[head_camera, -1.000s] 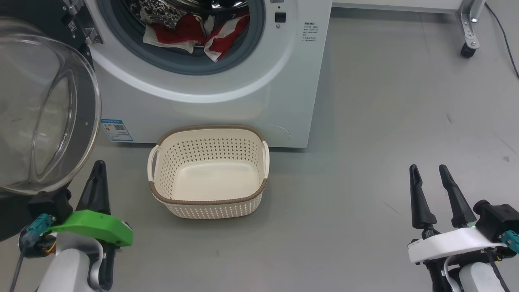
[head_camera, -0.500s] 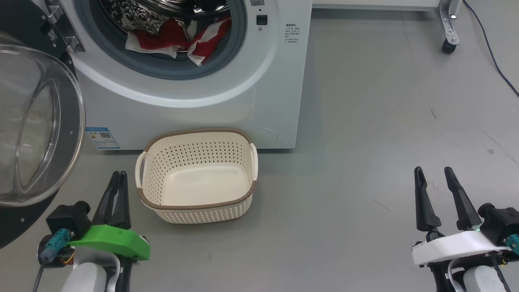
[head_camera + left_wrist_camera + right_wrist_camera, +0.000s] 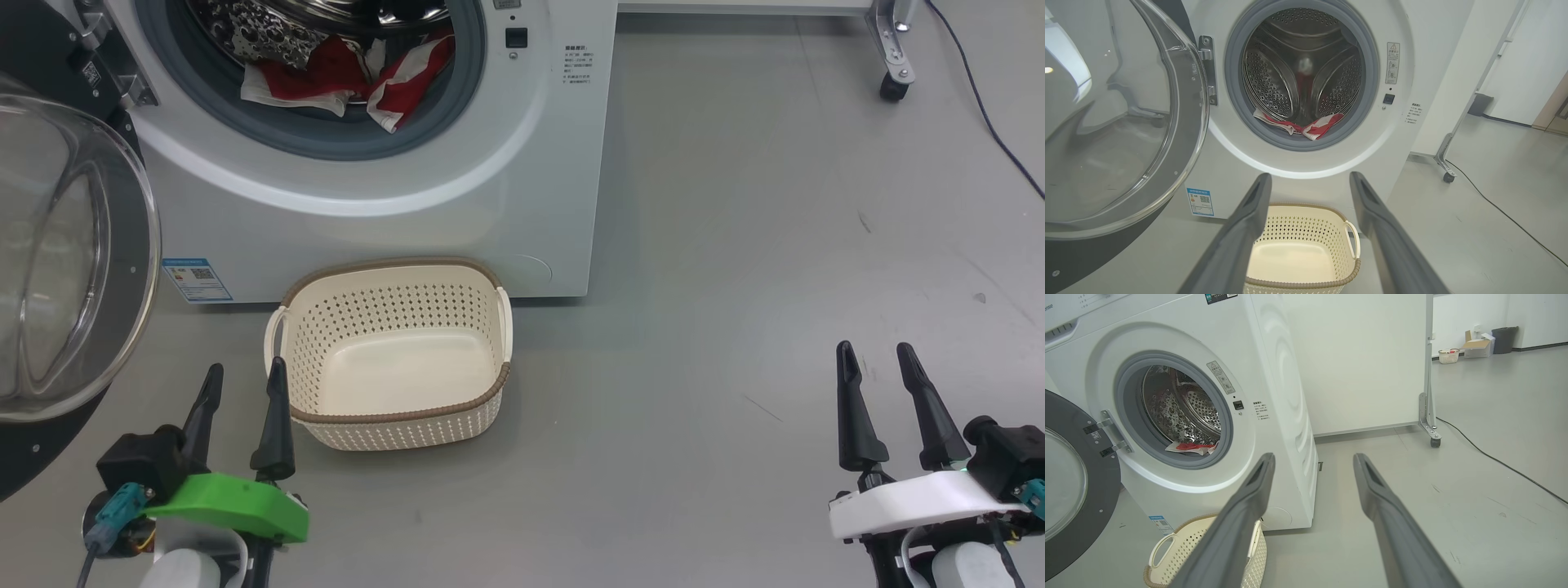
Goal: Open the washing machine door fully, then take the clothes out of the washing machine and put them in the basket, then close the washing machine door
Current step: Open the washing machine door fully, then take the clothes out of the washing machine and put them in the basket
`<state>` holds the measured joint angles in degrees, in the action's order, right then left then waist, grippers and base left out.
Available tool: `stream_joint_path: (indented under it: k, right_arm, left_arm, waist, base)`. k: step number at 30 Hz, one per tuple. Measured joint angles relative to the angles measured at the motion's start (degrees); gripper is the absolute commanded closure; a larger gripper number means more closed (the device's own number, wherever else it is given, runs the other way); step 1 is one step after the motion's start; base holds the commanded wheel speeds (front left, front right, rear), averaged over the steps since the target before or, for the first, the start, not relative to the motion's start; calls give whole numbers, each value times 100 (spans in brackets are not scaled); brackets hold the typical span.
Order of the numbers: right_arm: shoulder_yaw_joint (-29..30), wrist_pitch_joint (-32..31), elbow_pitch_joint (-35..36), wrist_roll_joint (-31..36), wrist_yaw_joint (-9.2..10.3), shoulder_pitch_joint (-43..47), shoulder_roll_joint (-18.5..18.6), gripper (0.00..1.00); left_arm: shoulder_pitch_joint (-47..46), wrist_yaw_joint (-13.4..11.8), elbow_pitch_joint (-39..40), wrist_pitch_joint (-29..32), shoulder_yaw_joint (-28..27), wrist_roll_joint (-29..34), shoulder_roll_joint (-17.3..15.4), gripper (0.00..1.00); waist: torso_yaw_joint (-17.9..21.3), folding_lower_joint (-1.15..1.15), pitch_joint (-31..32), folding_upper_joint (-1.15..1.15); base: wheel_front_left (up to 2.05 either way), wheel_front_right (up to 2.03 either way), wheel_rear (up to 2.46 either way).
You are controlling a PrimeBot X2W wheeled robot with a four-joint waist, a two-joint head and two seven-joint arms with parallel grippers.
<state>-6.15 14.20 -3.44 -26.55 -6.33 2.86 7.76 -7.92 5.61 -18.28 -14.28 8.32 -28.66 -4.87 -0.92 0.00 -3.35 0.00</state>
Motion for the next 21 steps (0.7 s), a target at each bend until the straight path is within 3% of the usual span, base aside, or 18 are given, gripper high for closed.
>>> stream_joint_path:
  k: [21]
  right_arm:
    - [24,0,-30,210,53,0,20,0]
  left_arm:
    - [151,24,186,0,-12,166,-52,0]
  waist:
    - [49,0,22,0]
  base:
    - [0,0,0]
